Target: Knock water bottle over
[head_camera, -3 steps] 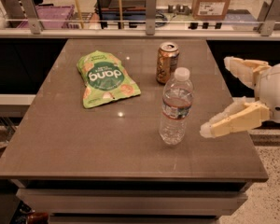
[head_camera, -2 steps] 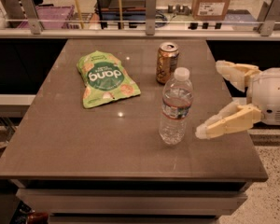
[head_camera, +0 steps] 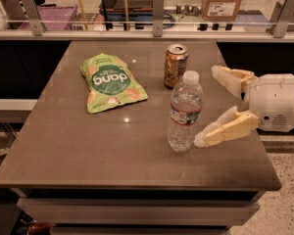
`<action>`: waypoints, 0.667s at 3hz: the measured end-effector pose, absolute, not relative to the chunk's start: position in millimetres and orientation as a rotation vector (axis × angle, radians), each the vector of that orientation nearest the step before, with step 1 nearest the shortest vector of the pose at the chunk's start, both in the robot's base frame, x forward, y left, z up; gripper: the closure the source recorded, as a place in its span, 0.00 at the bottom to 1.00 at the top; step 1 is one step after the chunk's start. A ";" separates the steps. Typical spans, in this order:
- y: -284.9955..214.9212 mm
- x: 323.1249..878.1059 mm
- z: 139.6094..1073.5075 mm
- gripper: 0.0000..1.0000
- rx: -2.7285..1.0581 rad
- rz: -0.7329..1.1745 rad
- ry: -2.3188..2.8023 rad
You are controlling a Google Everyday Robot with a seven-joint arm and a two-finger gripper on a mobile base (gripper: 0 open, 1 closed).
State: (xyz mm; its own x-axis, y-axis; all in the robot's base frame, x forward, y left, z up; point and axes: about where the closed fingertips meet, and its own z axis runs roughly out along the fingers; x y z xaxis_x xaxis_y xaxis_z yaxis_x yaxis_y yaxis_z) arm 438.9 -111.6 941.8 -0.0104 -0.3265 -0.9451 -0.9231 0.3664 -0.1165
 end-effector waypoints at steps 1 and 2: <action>-102.3 448.2 940.8 0.00 -1.166 0.710 1.553; -94.9 457.3 940.4 0.00 -1.172 0.726 1.540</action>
Offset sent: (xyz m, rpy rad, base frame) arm 0.0322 0.0202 -0.0064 0.0305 0.0067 0.0365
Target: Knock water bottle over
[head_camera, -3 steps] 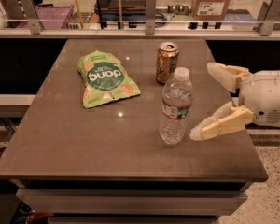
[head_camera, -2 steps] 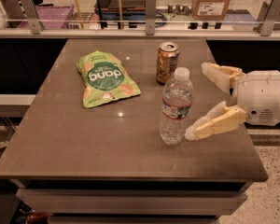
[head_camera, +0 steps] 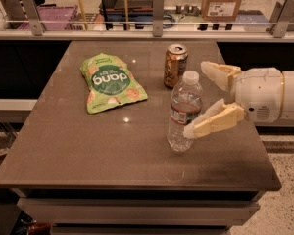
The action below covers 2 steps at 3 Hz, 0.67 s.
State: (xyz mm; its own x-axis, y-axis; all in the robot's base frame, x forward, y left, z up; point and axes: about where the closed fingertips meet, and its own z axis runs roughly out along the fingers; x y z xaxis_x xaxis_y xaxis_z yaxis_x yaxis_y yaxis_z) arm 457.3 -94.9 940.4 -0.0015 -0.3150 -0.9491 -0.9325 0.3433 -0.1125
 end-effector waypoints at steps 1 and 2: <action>-91.0 463.5 940.2 0.00 -1.153 0.741 1.517; -83.8 466.3 939.3 0.17 -1.146 0.768 1.490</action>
Offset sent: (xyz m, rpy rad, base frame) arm 0.0145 0.0141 -0.0063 0.1000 -0.0124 0.0272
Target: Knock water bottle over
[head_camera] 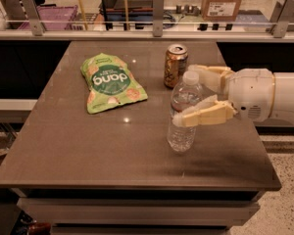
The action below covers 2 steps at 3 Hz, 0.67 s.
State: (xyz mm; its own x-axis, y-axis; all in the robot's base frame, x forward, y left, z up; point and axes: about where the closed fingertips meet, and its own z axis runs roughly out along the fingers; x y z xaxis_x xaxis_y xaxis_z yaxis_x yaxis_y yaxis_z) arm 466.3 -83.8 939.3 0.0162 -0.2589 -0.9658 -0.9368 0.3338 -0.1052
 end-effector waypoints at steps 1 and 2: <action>-81.4 465.3 941.0 0.41 -1.152 0.766 1.487; -78.8 464.4 942.6 0.64 -1.157 0.766 1.484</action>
Offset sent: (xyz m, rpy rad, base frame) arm -0.0007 0.0019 0.0013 -0.0018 -0.0023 0.0031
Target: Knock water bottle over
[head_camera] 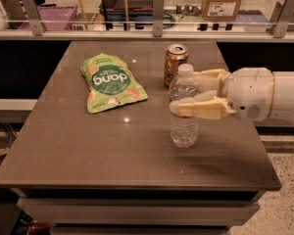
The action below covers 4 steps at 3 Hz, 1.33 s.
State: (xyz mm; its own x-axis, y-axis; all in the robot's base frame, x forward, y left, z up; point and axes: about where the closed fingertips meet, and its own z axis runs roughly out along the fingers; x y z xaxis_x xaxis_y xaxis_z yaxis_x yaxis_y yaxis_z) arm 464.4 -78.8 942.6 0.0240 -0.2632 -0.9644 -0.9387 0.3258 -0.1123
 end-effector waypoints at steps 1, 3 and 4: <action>-76.2 463.5 944.3 0.87 -1.163 0.765 1.480; -73.7 462.6 946.0 1.00 -1.168 0.765 1.477; -75.6 462.6 951.1 1.00 -1.179 0.742 1.503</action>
Offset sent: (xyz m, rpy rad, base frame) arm -0.0008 0.0021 0.0014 -0.0018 -0.0025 0.0033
